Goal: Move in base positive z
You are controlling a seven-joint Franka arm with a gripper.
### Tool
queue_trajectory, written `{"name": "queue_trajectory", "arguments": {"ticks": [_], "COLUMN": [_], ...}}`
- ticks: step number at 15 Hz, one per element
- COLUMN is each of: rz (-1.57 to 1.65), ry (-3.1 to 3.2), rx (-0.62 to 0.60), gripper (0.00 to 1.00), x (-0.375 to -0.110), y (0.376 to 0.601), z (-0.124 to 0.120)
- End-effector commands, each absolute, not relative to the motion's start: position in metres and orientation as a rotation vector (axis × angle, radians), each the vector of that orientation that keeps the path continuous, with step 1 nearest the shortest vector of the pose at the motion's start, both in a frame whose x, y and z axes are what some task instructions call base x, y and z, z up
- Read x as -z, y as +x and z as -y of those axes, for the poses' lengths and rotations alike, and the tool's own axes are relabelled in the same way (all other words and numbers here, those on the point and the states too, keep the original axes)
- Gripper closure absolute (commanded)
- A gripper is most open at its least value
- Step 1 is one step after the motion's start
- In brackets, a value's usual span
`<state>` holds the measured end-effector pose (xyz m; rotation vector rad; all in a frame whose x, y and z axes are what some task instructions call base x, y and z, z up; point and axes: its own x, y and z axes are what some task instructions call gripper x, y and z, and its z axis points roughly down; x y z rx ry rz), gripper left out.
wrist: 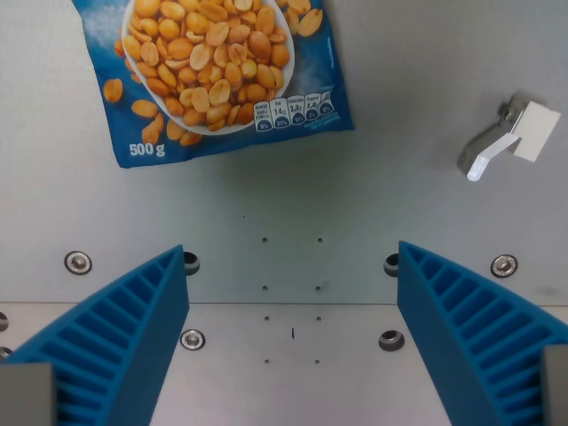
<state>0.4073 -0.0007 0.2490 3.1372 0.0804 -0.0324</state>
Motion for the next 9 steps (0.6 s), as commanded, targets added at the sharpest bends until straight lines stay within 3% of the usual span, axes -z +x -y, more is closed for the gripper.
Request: {"name": "queue_trajectory", "arguments": {"ticks": [1, 9], "rz": [-0.080, -0.080], "ry": [3.137, 3.137], "rx": [0.022, 0.022], "gripper": [0.00, 0.00], "x": [-0.257, -0.297], "y": [0.408, 0.407], "z": [0.001, 0.001]}}
